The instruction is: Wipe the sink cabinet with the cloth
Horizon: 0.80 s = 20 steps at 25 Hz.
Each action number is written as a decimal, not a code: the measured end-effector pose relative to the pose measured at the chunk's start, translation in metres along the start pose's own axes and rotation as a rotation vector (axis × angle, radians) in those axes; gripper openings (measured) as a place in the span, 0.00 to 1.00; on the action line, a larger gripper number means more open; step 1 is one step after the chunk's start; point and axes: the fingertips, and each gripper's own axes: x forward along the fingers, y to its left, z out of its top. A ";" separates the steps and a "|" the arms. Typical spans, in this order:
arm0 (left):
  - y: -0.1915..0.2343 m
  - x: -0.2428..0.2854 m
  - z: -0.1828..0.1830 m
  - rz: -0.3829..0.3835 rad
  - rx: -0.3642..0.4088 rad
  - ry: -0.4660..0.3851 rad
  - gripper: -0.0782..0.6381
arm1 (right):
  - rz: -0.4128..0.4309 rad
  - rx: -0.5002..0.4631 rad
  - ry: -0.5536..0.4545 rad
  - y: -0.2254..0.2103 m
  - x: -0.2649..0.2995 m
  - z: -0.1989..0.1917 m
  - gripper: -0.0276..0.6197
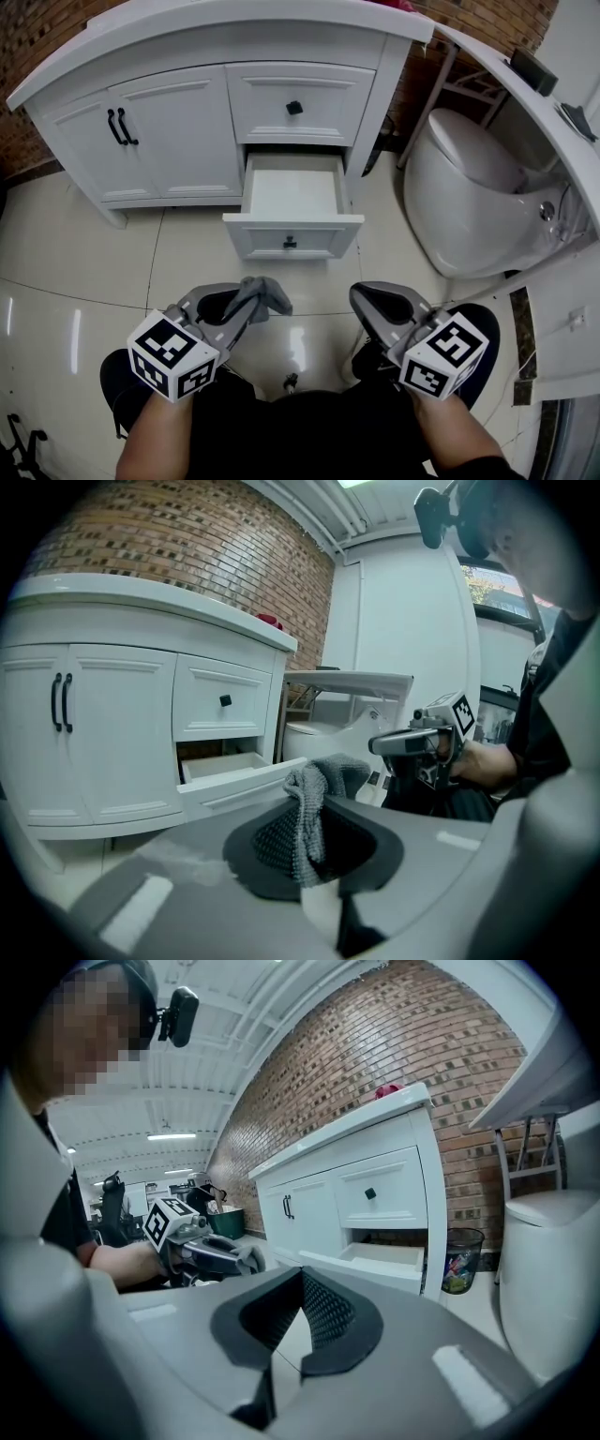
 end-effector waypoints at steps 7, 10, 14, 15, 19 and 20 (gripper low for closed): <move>-0.001 0.004 -0.003 -0.002 -0.003 0.010 0.16 | 0.000 0.003 -0.004 0.000 -0.002 -0.001 0.05; -0.004 0.006 -0.005 -0.008 0.000 0.019 0.16 | 0.002 0.003 -0.004 0.000 -0.003 -0.001 0.05; -0.003 0.008 -0.005 -0.007 0.002 0.021 0.16 | 0.002 0.010 -0.005 -0.001 -0.003 0.000 0.05; -0.003 0.008 -0.005 -0.007 0.003 0.020 0.16 | 0.002 0.010 -0.004 -0.001 -0.003 -0.001 0.05; -0.004 0.008 -0.004 -0.007 0.006 0.014 0.16 | 0.005 0.006 -0.001 0.001 -0.002 -0.001 0.05; -0.004 0.008 -0.003 -0.006 0.007 0.010 0.16 | 0.005 0.006 -0.002 0.001 -0.003 -0.001 0.05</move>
